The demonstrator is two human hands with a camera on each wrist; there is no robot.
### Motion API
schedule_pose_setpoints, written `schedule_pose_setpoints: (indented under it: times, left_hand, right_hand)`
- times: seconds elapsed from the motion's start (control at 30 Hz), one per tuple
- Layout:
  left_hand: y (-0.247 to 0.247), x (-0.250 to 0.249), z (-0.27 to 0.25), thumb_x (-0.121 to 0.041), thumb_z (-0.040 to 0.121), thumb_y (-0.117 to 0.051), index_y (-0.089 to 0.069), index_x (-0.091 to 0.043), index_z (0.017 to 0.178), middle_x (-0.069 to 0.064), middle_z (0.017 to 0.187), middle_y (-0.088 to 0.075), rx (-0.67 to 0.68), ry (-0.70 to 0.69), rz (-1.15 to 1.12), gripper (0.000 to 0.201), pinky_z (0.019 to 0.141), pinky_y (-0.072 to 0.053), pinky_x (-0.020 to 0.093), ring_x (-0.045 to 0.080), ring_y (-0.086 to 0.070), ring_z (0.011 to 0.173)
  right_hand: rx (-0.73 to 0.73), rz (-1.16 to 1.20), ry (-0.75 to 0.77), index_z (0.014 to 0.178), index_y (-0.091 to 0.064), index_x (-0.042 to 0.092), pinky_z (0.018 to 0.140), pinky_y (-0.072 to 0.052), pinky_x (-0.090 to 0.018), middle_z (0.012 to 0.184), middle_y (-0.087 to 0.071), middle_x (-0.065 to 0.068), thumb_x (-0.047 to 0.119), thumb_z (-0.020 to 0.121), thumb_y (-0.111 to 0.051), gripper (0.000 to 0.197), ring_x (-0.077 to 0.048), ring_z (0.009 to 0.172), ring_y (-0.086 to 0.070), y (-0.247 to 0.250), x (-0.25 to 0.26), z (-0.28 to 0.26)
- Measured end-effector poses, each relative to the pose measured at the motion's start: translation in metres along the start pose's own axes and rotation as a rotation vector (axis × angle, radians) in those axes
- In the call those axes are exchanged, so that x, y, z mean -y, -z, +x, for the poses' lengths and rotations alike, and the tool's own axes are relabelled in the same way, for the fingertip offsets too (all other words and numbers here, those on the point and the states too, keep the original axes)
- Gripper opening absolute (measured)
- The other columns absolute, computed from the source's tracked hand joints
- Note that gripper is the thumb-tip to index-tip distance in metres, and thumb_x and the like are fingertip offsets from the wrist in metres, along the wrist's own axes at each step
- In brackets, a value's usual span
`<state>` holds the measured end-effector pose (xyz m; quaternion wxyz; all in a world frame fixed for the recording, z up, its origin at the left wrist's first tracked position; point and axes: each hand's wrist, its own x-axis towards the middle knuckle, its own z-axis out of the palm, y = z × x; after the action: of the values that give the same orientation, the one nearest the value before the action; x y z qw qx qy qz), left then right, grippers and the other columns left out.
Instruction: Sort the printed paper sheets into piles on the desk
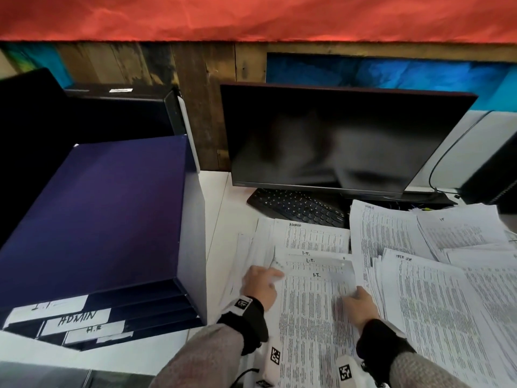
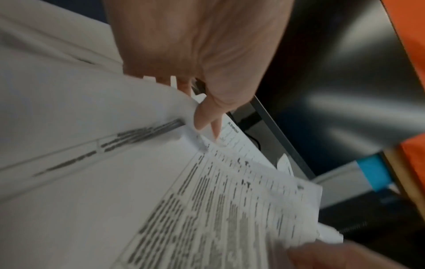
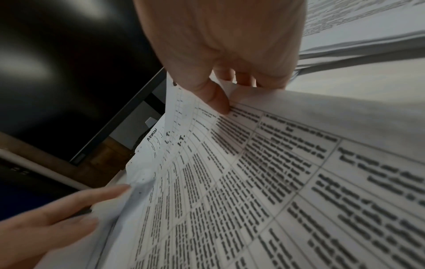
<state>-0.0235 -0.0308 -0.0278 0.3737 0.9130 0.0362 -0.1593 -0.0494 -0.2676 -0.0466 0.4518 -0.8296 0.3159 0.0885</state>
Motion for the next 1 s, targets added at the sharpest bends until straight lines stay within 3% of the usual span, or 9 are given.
schedule_pose_setpoints:
  times: [0.1, 0.17, 0.23, 0.57, 0.63, 0.73, 0.83, 0.93, 1.0]
  left_hand:
    - [-0.008, 0.0, 0.0, -0.011, 0.094, -0.045, -0.042, -0.033, 0.136, 0.0, 0.143, -0.031, -0.043, 0.024, 0.11, 0.047, 0.112, -0.029, 0.039, 0.022, -0.031, 0.132]
    - [-0.003, 0.002, 0.003, -0.023, 0.094, -0.05, -0.031, -0.019, 0.141, 0.007, 0.144, -0.032, -0.112, 0.215, 0.103, 0.051, 0.111, -0.03, 0.041, 0.026, -0.031, 0.133]
    - [0.004, 0.004, 0.007, -0.032, 0.093, -0.05, -0.032, -0.015, 0.14, 0.011, 0.14, -0.034, -0.1, 0.356, 0.075, 0.053, 0.107, -0.034, 0.043, 0.03, -0.035, 0.13]
    - [0.007, -0.01, 0.008, -0.035, 0.081, -0.05, -0.049, -0.018, 0.127, 0.013, 0.135, -0.038, 0.069, 0.489, 0.066, 0.049, 0.104, -0.036, 0.041, 0.032, -0.039, 0.125]
    - [0.006, -0.012, 0.009, -0.026, 0.081, -0.054, -0.051, -0.014, 0.123, 0.011, 0.13, -0.049, 0.063, 0.416, -0.041, 0.043, 0.1, -0.043, 0.038, 0.03, -0.048, 0.118]
    - [0.003, -0.018, 0.003, -0.01, 0.087, -0.049, -0.05, -0.02, 0.125, 0.004, 0.121, -0.062, 0.05, 0.163, -0.127, 0.04, 0.094, -0.049, 0.034, 0.025, -0.06, 0.106]
    - [0.003, -0.028, -0.008, -0.004, 0.091, -0.046, -0.048, -0.027, 0.13, -0.002, 0.115, -0.065, -0.041, -0.104, 0.045, 0.044, 0.085, -0.052, 0.03, 0.021, -0.063, 0.096]
    - [-0.001, -0.028, -0.017, 0.013, 0.083, -0.043, -0.048, -0.027, 0.136, 0.001, 0.129, -0.059, -0.103, -0.374, 0.216, 0.067, 0.083, -0.055, 0.032, 0.023, -0.065, 0.097]
    - [-0.005, -0.021, -0.016, 0.017, 0.077, -0.042, -0.048, -0.028, 0.138, 0.003, 0.141, -0.05, -0.108, -0.422, 0.254, 0.075, 0.088, -0.054, 0.037, 0.028, -0.064, 0.103]
  right_hand:
    - [0.008, 0.048, -0.011, 0.084, -0.053, 0.004, 0.08, -0.052, -0.048, 0.084, -0.064, -0.016, 0.005, 0.083, -0.051, 0.003, -0.037, 0.085, -0.062, 0.001, -0.002, 0.002]
    - [0.016, 0.069, -0.022, 0.082, -0.053, 0.006, 0.081, -0.053, -0.048, 0.083, -0.063, -0.015, 0.005, 0.082, -0.05, 0.003, -0.035, 0.083, -0.061, 0.002, -0.002, 0.0]
    - [0.017, 0.086, -0.026, 0.077, -0.048, 0.007, 0.078, -0.05, -0.044, 0.077, -0.06, -0.012, 0.004, 0.083, -0.049, 0.007, -0.032, 0.079, -0.058, 0.003, -0.002, -0.003]
    - [0.091, 0.15, -0.017, 0.086, -0.057, 0.012, 0.085, -0.052, -0.044, 0.089, -0.067, -0.013, 0.007, 0.085, -0.054, 0.006, -0.031, 0.087, -0.062, 0.002, 0.0, -0.009]
    - [0.092, 0.166, -0.021, 0.087, -0.059, 0.011, 0.086, -0.053, -0.048, 0.089, -0.068, -0.013, 0.006, 0.083, -0.054, 0.008, -0.033, 0.087, -0.063, 0.001, 0.0, -0.008]
    - [0.079, 0.192, -0.049, 0.087, -0.061, 0.012, 0.086, -0.052, -0.051, 0.088, -0.069, -0.011, 0.005, 0.08, -0.053, 0.013, -0.034, 0.088, -0.063, 0.001, -0.002, -0.007]
    - [0.058, 0.256, -0.087, 0.089, -0.063, 0.011, 0.088, -0.051, -0.053, 0.088, -0.07, -0.012, 0.003, 0.079, -0.054, 0.016, -0.036, 0.09, -0.064, 0.003, -0.006, -0.002]
    - [0.046, 0.309, -0.112, 0.094, -0.064, 0.005, 0.088, -0.051, -0.054, 0.09, -0.069, -0.017, 0.0, 0.081, -0.054, 0.016, -0.039, 0.092, -0.063, 0.005, -0.006, 0.0]
    - [0.049, 0.304, -0.108, 0.091, -0.063, 0.005, 0.086, -0.052, -0.053, 0.089, -0.068, -0.018, 0.0, 0.082, -0.054, 0.014, -0.038, 0.089, -0.063, 0.004, -0.005, -0.001]
